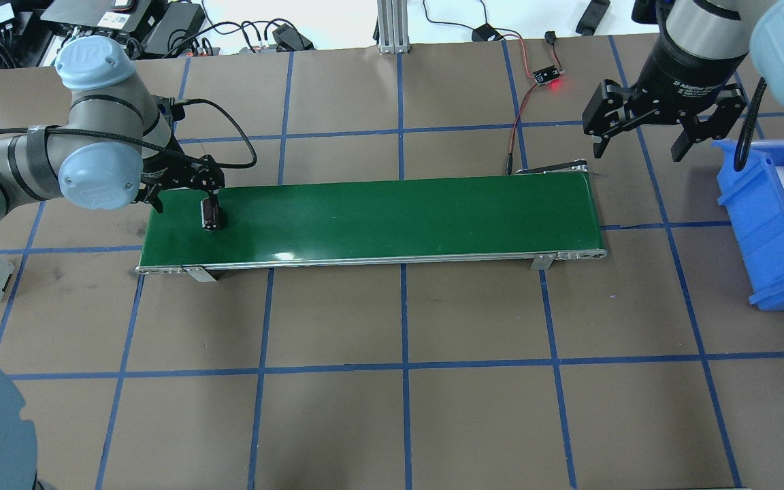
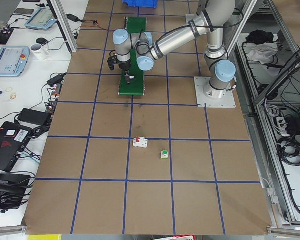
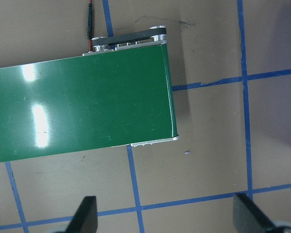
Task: Move capacitor from left to right
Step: 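Raise the left gripper away while the right gripper reaches toward the capacitor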
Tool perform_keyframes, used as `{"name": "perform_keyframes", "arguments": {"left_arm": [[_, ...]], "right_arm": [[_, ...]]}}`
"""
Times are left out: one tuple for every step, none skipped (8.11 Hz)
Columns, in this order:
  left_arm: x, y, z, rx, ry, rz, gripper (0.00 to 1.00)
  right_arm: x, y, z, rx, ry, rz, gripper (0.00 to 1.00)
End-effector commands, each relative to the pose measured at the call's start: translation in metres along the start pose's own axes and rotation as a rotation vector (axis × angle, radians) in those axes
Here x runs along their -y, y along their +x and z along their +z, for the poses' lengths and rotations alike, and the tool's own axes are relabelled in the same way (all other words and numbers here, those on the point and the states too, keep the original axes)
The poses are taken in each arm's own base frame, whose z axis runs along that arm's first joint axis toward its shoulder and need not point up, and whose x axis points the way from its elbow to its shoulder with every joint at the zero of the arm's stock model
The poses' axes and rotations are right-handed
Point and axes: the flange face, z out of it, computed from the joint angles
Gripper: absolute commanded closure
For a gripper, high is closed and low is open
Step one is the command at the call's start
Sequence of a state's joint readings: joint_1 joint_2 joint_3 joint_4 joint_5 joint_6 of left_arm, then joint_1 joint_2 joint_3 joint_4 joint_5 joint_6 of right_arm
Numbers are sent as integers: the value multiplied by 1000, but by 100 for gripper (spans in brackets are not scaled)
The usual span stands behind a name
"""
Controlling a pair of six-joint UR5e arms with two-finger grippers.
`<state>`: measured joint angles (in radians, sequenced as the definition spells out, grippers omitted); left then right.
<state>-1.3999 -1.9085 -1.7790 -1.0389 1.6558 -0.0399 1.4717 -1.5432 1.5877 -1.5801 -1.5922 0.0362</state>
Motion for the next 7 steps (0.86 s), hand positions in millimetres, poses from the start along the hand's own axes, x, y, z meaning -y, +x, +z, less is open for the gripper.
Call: {"name": "perform_keyframes", "arguments": {"left_arm": [[10,-4,-33,0,-9,-2,0],[19,-4,-51,0,-15,0,0],[24,-7,-65,5,-18,-1,0],[25,-15,-83,5,13,-10,0],[24,-28,-96,6,35,-22,0],[20,-45,-111,8,56,-40,0],[14,-57,-128,39,77,-25,0]], "right_arm": [[1,0,-1,5,6,-3,0],[1,-1,-1,12,7,-5,0],[1,-2,-1,15,9,-15,0],[1,-2,-1,17,9,-19,0],[1,-3,0,20,9,-17,0],[3,-3,3,20,2,-19,0],[7,-4,5,22,7,-19,0]]}}
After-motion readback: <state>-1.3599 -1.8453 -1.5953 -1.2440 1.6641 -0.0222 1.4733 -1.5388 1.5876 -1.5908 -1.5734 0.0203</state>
